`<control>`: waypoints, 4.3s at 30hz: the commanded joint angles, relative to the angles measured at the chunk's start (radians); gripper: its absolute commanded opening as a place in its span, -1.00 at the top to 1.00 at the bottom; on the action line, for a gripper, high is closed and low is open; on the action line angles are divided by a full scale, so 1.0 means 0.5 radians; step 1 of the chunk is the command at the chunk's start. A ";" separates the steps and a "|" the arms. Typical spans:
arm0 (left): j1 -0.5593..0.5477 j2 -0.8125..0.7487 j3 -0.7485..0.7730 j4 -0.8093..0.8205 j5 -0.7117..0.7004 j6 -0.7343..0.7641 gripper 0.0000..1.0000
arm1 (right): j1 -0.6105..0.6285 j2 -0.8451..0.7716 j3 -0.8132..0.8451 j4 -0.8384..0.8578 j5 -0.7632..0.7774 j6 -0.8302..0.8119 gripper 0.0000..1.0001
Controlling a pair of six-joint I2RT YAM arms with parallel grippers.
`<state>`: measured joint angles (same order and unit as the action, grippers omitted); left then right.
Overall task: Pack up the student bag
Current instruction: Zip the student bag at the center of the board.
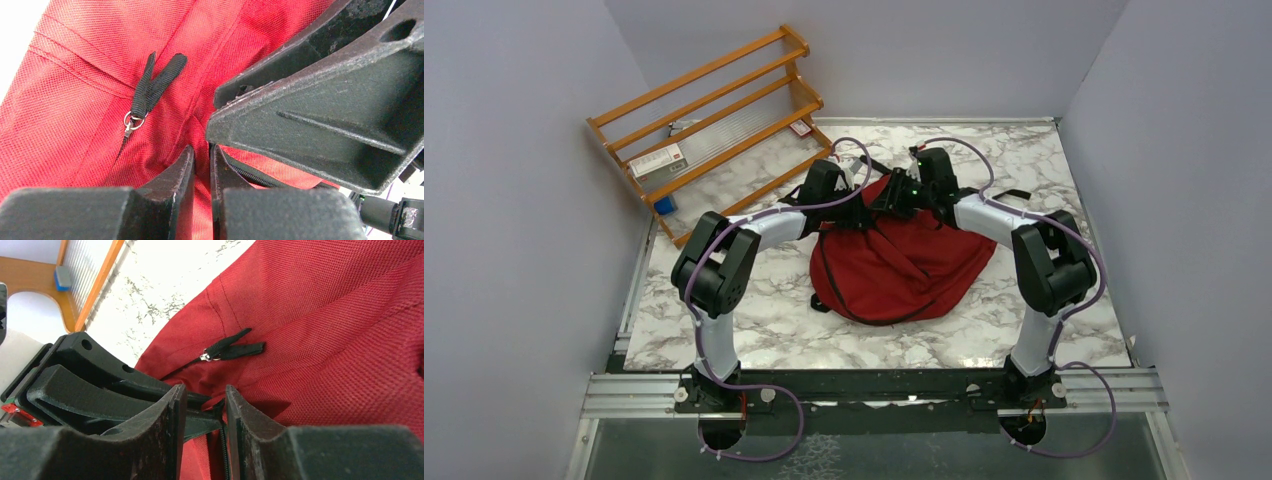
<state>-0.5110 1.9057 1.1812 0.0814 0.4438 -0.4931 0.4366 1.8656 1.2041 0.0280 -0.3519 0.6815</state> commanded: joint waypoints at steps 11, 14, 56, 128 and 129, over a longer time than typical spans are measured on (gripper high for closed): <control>-0.040 -0.029 0.014 -0.041 0.073 -0.038 1.00 | -0.005 0.093 -0.010 -0.008 -0.100 0.003 0.51; -0.040 -0.035 0.020 -0.047 0.073 -0.049 1.00 | -0.005 0.071 -0.039 0.020 -0.084 0.005 0.72; 0.339 -0.659 -0.246 0.377 0.552 0.948 -0.39 | -0.070 -0.661 -0.322 0.320 -0.403 -0.132 0.99; 0.218 -0.308 -0.254 0.472 0.480 2.052 1.00 | -0.103 -0.869 -0.603 -0.181 -0.437 -0.450 0.99; 0.220 -0.294 -0.234 0.459 0.463 2.046 1.00 | -0.103 -0.870 -0.612 -0.195 -0.440 -0.461 0.99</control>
<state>-0.4557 1.7267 1.0115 0.3397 0.7826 0.5438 0.3923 1.4685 0.9234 0.0296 -0.5106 0.4946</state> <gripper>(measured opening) 0.015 0.025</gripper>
